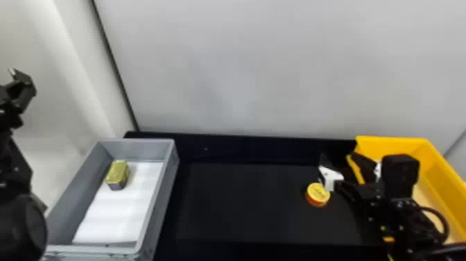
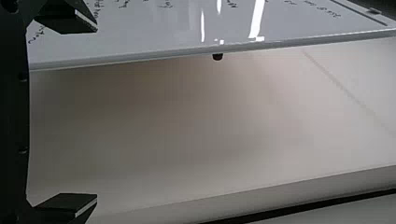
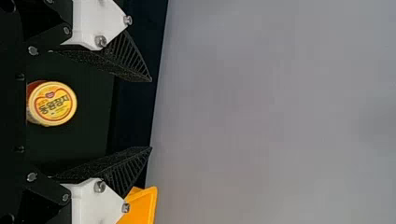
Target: Pick up the round yellow can and place it in the yellow rectangular box
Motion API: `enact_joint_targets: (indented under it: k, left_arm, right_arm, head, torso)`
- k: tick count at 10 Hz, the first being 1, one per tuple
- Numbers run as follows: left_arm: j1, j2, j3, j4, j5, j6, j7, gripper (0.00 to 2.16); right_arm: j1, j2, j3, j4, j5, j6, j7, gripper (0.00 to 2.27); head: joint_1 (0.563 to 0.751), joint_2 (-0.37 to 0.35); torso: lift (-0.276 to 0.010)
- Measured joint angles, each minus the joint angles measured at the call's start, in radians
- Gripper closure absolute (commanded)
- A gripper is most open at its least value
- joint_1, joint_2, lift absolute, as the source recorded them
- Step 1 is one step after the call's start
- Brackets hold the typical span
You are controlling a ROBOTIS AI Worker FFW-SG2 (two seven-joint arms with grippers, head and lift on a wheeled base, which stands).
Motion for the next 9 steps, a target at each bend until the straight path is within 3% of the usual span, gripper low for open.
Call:
enact_joint_targets:
  k: [4, 9]
  left_arm:
    - [0.001, 0.000, 0.001, 0.000, 0.000, 0.000, 0.000, 0.02]
    - [0.002, 0.000, 0.003, 0.001, 0.002, 0.000, 0.000, 0.02]
  right_arm:
    - [0.045, -0.002, -0.014, 0.008, 0.025, 0.036, 0.032, 0.36]
    - [0.081, 0.001, -0.045, 0.063, 0.057, 0.103, 0.100, 0.06]
  head:
    - [0.694, 0.014]
    - [0.694, 0.014]
  torso:
    - [-0.061]
    - [-0.061]
